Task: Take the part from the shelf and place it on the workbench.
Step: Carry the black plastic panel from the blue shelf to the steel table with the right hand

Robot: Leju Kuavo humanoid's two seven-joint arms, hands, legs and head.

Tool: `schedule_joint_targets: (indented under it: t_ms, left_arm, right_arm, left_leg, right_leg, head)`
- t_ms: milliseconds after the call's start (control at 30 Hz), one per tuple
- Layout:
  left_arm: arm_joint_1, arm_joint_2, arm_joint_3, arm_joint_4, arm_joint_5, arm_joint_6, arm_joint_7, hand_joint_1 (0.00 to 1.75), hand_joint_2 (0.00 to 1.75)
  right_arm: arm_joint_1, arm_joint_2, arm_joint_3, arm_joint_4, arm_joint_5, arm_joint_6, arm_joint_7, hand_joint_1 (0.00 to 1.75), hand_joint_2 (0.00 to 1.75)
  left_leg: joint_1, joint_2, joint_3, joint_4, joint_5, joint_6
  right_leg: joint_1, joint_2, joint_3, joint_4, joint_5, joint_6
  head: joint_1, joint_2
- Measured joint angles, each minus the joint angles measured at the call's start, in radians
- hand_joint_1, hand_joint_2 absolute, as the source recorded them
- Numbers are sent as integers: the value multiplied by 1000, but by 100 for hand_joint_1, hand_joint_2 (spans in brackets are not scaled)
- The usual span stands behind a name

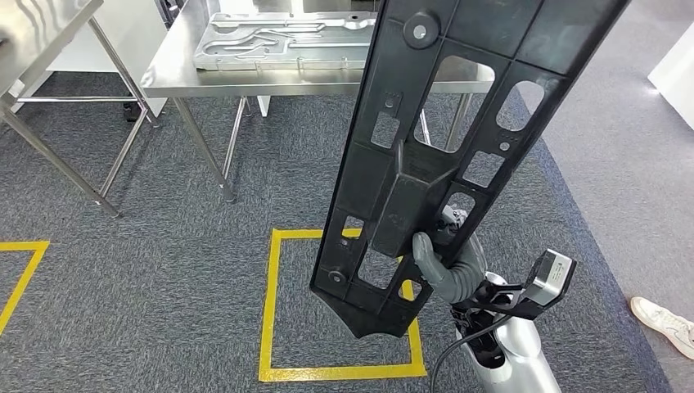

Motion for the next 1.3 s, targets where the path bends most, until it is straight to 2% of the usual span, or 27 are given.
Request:
schedule_joint_targets:
  t_ms: [33, 67, 133, 167, 233, 300, 333, 400, 467, 533, 567, 600, 667, 700, 733, 767, 833, 867, 900, 967, 1000, 1033, 1067, 1100, 1133, 1200, 1300]
  left_arm:
    - [3, 0, -2, 0, 0, 0, 1, 0, 175]
    - [4, 1, -2, 0, 0, 0, 2, 0, 175]
    - [6, 1, -4, 0, 0, 0, 3, 0, 175]
    - [6, 1, -4, 0, 0, 0, 3, 0, 175]
    - [6, 2, -7, 0, -2, 1, 3, 0, 175]
    - [5, 2, -10, 0, -4, 2, 3, 0, 175]
    - [5, 3, -11, 0, -6, 2, 3, 0, 175]
    - [5, 3, -13, 0, -10, 2, 4, 0, 175]
    - [5, 2, -15, 0, -13, 1, 5, 0, 175]
    - [7, 2, -17, 0, -14, 0, 6, 0, 175]
    - [9, 2, -18, 0, -15, 0, 7, 0, 175]
    - [10, 1, -18, 0, -16, 0, 7, 0, 175]
    - [8, 0, -19, 1, -16, -1, 9, 0, 175]
    - [6, 0, -19, 1, -17, 0, 11, 0, 175]
    - [5, 1, -19, 2, -17, 0, 13, 0, 175]
    - [3, 1, -19, 2, -17, 0, 15, 0, 175]
    - [2, 1, -19, 2, -17, 0, 17, 0, 175]
    - [1, 1, -19, 2, -16, 0, 17, 0, 175]
    - [0, 0, -19, 2, -16, -1, 17, 0, 175]
    - [1, -1, -19, 2, -16, -2, 17, 0, 175]
    - [3, -1, -19, 2, -15, -2, 17, 0, 175]
    - [5, -1, -19, 2, -15, -2, 17, 0, 175]
    - [6, -1, -19, 2, -15, -4, 17, 0, 175]
    - [8, -1, -19, 2, -15, -5, 17, 0, 175]
    - [9, 0, -19, 2, -15, -7, 17, 0, 175]
    - [11, 0, -19, 2, -16, -8, 16, 0, 175]
    - [12, 1, -20, 2, -23, -8, 16, 0, 175]
  right_arm:
    - [4, 0, 0, 0, 0, 0, 0, 175, 175]
    - [7, 0, 0, 0, 0, 0, 0, 175, 175]
    - [8, 0, 0, -1, 0, -1, -1, 175, 175]
    - [9, 0, 0, -1, 0, -1, -1, 175, 175]
    - [11, 0, 0, -4, 1, -2, -1, 175, 175]
    - [12, 0, 1, -9, 3, -4, 0, 175, 175]
    - [12, 0, 1, -11, 3, -5, -1, 175, 175]
    - [12, 0, 1, -14, 4, -7, -3, 175, 175]
    - [17, 0, 1, -14, 5, -9, -4, 175, 175]
    - [22, 0, 2, -14, 6, -9, -4, 175, 175]
    - [22, 0, 2, -14, 7, -9, -4, 175, 175]
    - [22, 0, 2, -14, 7, -9, -4, 175, 175]
    - [24, 0, 2, -13, 7, -9, -5, 175, 175]
    - [24, 0, 3, -13, 8, -8, -4, 175, 175]
    - [24, 0, 4, -13, 9, -8, -4, 175, 175]
    - [23, 0, 5, -13, 9, -8, -4, 175, 175]
    - [19, 0, 5, -14, 9, -8, -5, 175, 175]
    - [16, 1, 5, -14, 9, -7, -5, 175, 175]
    - [14, 1, 6, -14, 9, -6, -5, 175, 175]
    - [12, 1, 6, -13, 9, -3, -4, 175, 175]
    - [12, 1, 6, -13, 9, -3, -4, 175, 175]
    - [12, 1, 6, -13, 9, -2, -4, 175, 175]
    - [12, 1, 6, -12, 9, -2, -4, 175, 175]
    - [12, 1, 6, -12, 9, -2, -4, 175, 175]
    - [12, 1, 6, -12, 9, -1, -4, 175, 175]
    - [13, 1, 6, -11, 9, 0, -5, 175, 175]
    - [18, 1, 6, -12, 10, 1, -12, 175, 175]
  left_leg:
    - [0, 0, -10, -10, 30, 3]
    - [-1, -1, 1, -62, 78, 7]
    - [-7, -3, 48, -192, 161, 21]
    - [-11, -4, 69, -238, 174, 28]
    - [-20, -4, 89, -269, 158, 40]
    - [-18, -6, 110, -290, 147, 52]
    - [-15, -6, 125, -300, 143, 59]
    - [-12, -7, 154, -314, 130, 67]
    - [-11, -8, 179, -317, 110, 69]
    - [-10, -9, 211, -317, 84, 66]
    - [-9, -10, 230, -317, 70, 63]
    - [-9, -10, 248, -317, 55, 60]
    - [-10, -10, 279, -318, 27, 52]
    - [-11, -10, 288, -324, 16, 46]
    - [-12, -10, 298, -326, 13, 39]
    - [-13, -10, 302, -327, 16, 32]
    - [-11, -9, 295, -282, 31, 21]
    - [-9, -9, 270, -235, 31, 19]
    - [-7, -9, 233, -173, 17, 17]
    - [-6, -9, 145, -57, -46, 13]
    - [-6, -9, 110, -27, -77, 12]
    - [-6, -9, 88, -27, -90, 12]
    - [-7, -9, 81, -57, -75, 14]
    - [-7, -9, 86, -113, -31, 19]
    - [-10, -9, 96, -178, 34, 26]
    - [-18, -11, 111, -261, 108, 38]
    - [-20, -15, 129, -286, 121, 55]
  right_leg:
    - [2, 3, 13, 0, -10, 1]
    - [3, 6, 28, 0, -21, 2]
    - [4, 10, 56, -2, -45, 7]
    - [4, 12, 65, -4, -54, 13]
    - [2, 14, 76, -9, -59, 27]
    - [-1, 12, 74, 14, -48, 40]
    - [-1, 10, 57, 52, -40, 45]
    - [-4, 6, -19, 165, -49, 53]
    - [-7, 4, -114, 268, -97, 61]
    - [-9, 2, -172, 280, -124, 66]
    - [-10, 0, -179, 243, -105, 66]
    - [-10, -3, -175, 185, -57, 64]
    - [-7, -11, -164, 75, 70, 56]
    - [-4, -13, -161, 45, 111, 49]
    - [-1, -13, -158, 32, 126, 40]
    - [0, -10, -151, 29, 116, 31]
    - [-2, -4, -127, 16, 106, 16]
    - [-3, -3, -113, 12, 98, 9]
    - [-4, -2, -100, 9, 90, 4]
    - [-1, -1, -78, 8, 70, 0]
    - [0, 1, -66, 8, 60, -1]
    - [2, 3, -53, 8, 50, -1]
    - [3, 4, -37, 8, 39, 0]
    - [4, 5, -20, 8, 27, 1]
    - [5, 4, -5, 8, 16, 2]
    - [6, 9, 15, 7, -3, 10]
    - [7, 13, 29, 21, -11, 32]
  head:
    - [0, 0]
    - [0, 0]
    - [0, 0]
    - [0, 0]
    - [0, 0]
    - [0, 0]
    - [0, 0]
    - [0, 0]
    - [0, 0]
    - [0, 0]
    - [0, 0]
    - [0, 0]
    - [1, 0]
    - [1, 0]
    - [1, 0]
    - [1, 0]
    - [1, 0]
    - [1, 0]
    - [1, 0]
    - [1, 0]
    - [1, 0]
    - [1, 0]
    - [1, 0]
    - [1, 0]
    - [1, 0]
    - [1, 0]
    - [1, 0]
